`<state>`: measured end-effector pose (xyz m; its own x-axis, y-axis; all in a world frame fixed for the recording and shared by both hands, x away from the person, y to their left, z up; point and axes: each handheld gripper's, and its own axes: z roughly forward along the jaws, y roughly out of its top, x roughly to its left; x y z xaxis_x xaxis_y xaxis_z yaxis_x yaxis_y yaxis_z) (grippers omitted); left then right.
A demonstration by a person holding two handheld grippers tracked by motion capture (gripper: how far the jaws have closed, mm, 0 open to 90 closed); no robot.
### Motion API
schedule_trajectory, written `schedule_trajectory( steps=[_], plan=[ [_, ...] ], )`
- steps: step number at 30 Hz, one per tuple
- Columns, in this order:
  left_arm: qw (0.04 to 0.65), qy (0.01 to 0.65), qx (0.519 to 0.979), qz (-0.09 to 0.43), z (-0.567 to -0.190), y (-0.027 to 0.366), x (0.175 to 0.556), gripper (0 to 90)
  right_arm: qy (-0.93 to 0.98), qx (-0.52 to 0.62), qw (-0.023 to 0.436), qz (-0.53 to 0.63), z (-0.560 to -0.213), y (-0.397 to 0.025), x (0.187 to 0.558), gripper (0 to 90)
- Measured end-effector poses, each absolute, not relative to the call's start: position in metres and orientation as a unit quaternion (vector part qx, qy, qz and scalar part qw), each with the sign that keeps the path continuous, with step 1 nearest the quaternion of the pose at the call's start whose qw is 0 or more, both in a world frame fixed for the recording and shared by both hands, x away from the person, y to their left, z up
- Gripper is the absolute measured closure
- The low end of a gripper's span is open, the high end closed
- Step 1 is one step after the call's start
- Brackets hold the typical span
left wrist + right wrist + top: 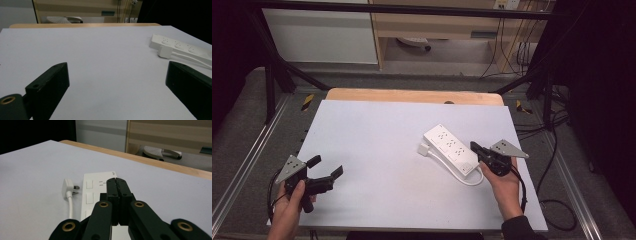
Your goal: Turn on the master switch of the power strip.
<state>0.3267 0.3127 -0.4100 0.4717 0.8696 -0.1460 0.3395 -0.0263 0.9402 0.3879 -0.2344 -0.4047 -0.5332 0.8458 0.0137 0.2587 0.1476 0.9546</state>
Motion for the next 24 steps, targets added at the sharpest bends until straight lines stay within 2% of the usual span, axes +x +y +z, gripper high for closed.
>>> schedule_trajectory(
  steps=[24],
  plan=[
    [0.532,0.446,0.677,0.245,-0.410,0.311,0.327,5.1,0.723,0.407,0.242,0.503,-0.420,-0.232,0.394,90.0]
  ],
)
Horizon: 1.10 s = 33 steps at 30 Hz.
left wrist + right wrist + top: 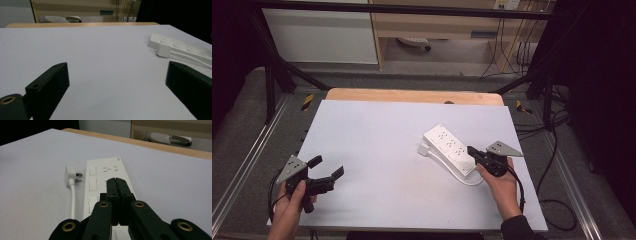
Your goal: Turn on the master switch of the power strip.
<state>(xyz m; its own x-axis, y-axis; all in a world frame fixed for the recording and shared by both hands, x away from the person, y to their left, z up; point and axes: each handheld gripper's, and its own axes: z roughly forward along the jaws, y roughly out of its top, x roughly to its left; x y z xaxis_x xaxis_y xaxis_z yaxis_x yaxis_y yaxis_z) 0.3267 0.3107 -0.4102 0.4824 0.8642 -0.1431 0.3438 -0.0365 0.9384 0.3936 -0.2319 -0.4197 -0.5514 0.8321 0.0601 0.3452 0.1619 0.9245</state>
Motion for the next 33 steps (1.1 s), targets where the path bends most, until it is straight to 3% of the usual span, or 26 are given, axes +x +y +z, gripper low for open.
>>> schedule_trajectory(
  steps=[33],
  plan=[
    [0.533,0.440,0.680,0.245,-0.410,0.310,0.327,5.1,0.764,0.428,0.195,0.443,-0.432,-0.226,0.394,90.0]
  ],
)
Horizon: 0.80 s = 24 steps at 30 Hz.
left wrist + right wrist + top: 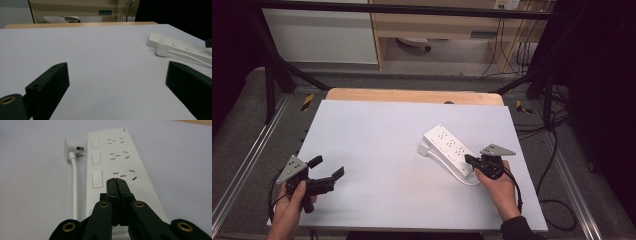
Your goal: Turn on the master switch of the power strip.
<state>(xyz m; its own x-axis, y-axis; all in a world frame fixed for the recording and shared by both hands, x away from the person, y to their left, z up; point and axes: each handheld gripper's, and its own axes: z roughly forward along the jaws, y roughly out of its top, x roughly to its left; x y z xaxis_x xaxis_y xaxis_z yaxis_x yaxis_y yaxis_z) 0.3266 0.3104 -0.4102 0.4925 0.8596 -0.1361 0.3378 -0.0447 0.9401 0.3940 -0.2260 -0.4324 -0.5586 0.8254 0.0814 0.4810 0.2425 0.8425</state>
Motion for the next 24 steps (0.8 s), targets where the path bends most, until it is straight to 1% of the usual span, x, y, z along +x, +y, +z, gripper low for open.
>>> schedule_trajectory(
  steps=[24],
  plan=[
    [0.526,0.444,0.683,0.247,-0.4115,0.3099,0.3273,5.3,0.784,0.425,0.185,0.413,-0.4360,-0.2233,0.3878,90.0]
  ],
)
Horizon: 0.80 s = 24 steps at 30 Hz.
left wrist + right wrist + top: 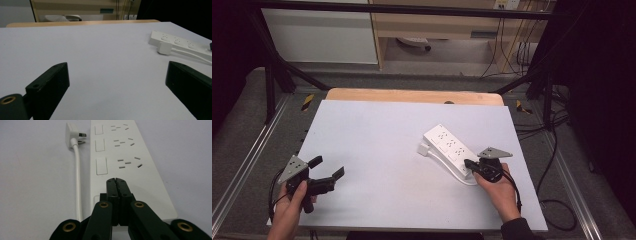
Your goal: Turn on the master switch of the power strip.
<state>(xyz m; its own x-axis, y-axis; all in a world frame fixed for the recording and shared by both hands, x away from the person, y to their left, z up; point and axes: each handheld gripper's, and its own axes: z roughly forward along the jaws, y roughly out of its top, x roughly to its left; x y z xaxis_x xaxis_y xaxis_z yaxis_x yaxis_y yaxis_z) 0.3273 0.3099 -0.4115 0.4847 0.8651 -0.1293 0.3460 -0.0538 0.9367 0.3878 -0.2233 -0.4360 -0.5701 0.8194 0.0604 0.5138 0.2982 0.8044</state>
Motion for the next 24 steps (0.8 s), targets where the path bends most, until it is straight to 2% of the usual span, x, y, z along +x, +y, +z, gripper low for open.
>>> schedule_trajectory(
  steps=[24],
  plan=[
    [0.526,0.444,0.682,0.246,-0.4115,0.3099,0.3273,5.3,0.788,0.426,0.188,0.403,-0.4372,-0.2227,0.3861,90.0]
  ],
)
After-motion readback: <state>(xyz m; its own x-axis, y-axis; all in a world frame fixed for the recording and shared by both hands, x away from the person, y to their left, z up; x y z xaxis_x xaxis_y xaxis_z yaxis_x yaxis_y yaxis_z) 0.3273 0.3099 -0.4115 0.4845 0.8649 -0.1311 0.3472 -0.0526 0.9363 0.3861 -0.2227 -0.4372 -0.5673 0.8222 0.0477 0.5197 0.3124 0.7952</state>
